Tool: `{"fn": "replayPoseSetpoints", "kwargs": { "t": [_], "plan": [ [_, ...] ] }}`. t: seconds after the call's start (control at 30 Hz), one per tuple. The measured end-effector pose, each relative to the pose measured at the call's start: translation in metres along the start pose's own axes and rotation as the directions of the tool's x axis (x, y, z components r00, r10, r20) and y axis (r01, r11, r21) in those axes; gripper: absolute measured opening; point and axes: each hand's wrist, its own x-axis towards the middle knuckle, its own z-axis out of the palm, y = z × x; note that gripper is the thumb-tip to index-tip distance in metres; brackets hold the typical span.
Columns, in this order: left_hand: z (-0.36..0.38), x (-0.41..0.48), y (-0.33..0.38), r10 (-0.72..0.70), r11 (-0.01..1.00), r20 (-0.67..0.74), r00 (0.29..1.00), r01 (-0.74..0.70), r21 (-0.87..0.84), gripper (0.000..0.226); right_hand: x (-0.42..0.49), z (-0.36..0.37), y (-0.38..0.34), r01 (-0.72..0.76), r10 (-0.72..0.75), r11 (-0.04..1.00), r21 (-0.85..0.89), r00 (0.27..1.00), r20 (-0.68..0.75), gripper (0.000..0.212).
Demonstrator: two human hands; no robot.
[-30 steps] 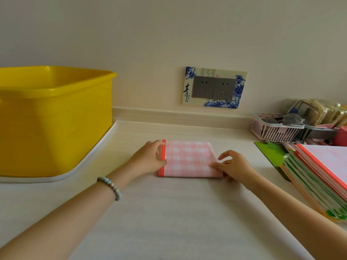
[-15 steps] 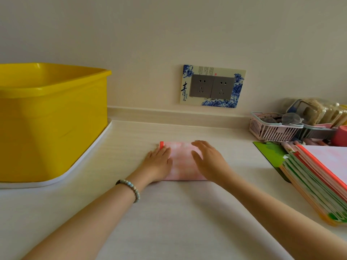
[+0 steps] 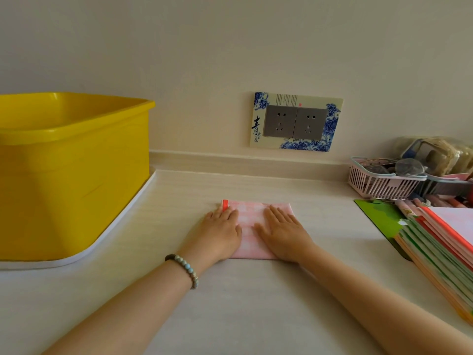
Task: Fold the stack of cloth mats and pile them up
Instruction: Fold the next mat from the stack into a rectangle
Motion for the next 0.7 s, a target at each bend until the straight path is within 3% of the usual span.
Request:
{"fn": "replayPoseSetpoints", "kwargs": {
  "t": [0.2,0.3,0.37,0.5,0.7],
  "plan": [
    [-0.008,0.002,0.008,-0.029,0.996,0.048,0.998,0.024,0.088,0.047,-0.011,-0.011,0.025,-0.071,0.07,0.997,0.024,0.997,0.033,0.074],
    [-0.018,0.017,0.015,-0.025,0.99,-0.031,0.999,0.029,0.138,0.046,-0.012,-0.011,0.024,-0.071,0.069,0.997,0.029,0.997,0.041,0.074],
    [-0.02,0.024,0.012,0.01,0.998,-0.074,0.997,-0.005,0.062,0.044,-0.012,-0.011,0.023,-0.07,0.069,0.997,0.033,0.997,0.039,0.074],
    [-0.008,0.025,0.002,0.004,0.991,0.081,0.997,0.007,-0.131,0.055,-0.011,-0.011,0.024,-0.066,0.065,0.997,0.029,0.997,0.045,0.074],
    [0.0,0.031,-0.002,0.007,0.99,0.142,0.99,0.013,-0.141,0.055,0.002,-0.015,0.02,-0.027,0.028,0.999,-0.033,0.999,0.029,0.064]
  ]
}}
